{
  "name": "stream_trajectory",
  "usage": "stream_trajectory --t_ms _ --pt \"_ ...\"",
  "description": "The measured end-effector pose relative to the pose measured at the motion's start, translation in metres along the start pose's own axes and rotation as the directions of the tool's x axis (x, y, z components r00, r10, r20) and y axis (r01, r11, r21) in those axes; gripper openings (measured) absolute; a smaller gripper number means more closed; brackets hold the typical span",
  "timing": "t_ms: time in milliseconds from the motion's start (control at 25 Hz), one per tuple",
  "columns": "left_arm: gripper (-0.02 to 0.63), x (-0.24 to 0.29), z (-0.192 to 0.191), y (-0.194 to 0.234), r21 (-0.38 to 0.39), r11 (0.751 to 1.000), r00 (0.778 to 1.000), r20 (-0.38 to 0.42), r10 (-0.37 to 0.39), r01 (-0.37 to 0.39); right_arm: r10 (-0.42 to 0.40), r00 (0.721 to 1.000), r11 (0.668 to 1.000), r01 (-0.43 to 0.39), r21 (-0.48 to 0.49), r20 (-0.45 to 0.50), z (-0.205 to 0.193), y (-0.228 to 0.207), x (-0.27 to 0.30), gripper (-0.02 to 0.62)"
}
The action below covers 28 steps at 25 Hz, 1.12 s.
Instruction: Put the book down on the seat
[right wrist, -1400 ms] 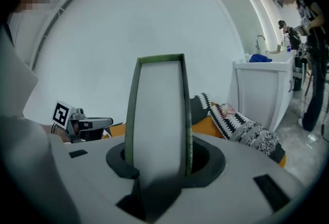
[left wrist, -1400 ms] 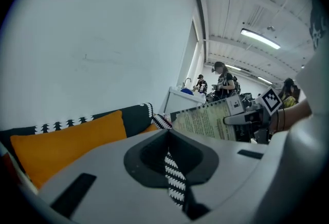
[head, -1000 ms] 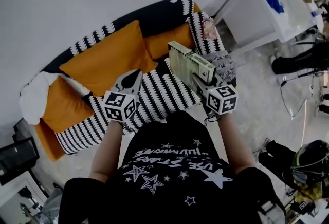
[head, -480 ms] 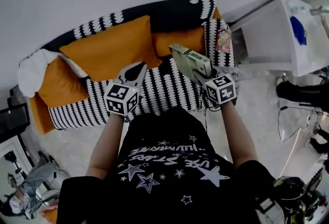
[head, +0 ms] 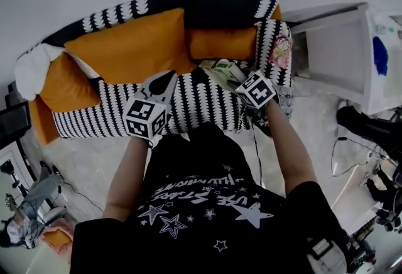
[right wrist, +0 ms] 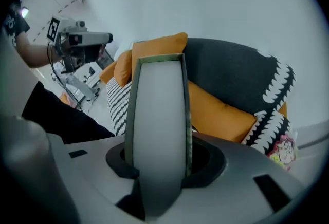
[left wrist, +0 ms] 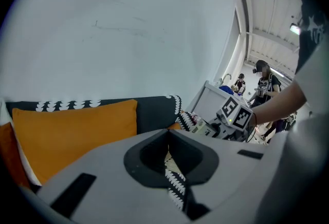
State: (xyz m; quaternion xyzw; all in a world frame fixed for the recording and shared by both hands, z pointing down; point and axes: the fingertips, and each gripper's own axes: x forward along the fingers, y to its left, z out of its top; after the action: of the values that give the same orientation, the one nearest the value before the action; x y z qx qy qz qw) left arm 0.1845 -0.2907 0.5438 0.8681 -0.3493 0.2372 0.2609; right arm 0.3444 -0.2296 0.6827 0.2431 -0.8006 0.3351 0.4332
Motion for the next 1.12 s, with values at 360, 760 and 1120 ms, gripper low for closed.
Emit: stream_trajectory --t_ms 360,760,1120 --pt "0.009 0.034 -0.027 0.017 -0.056 0.998 0.999 -0.046 0.022 -0.024 0.08 0.95 0.956 -0.159 -0.247 -0.301 -0.009 -0.017 0.064 0.17" --pt "0.009 0.047 -0.051 0.019 -0.098 0.994 0.995 -0.097 0.032 -0.042 0.018 0.918 0.948 -0.141 -0.285 -0.396 -0.006 -0.054 0.101 0.175" --pt "0.008 0.042 -0.072 0.006 -0.127 0.992 0.991 -0.135 -0.013 -0.004 -0.091 0.936 0.956 -0.014 -0.295 -0.341 0.011 -0.082 0.107 0.253"
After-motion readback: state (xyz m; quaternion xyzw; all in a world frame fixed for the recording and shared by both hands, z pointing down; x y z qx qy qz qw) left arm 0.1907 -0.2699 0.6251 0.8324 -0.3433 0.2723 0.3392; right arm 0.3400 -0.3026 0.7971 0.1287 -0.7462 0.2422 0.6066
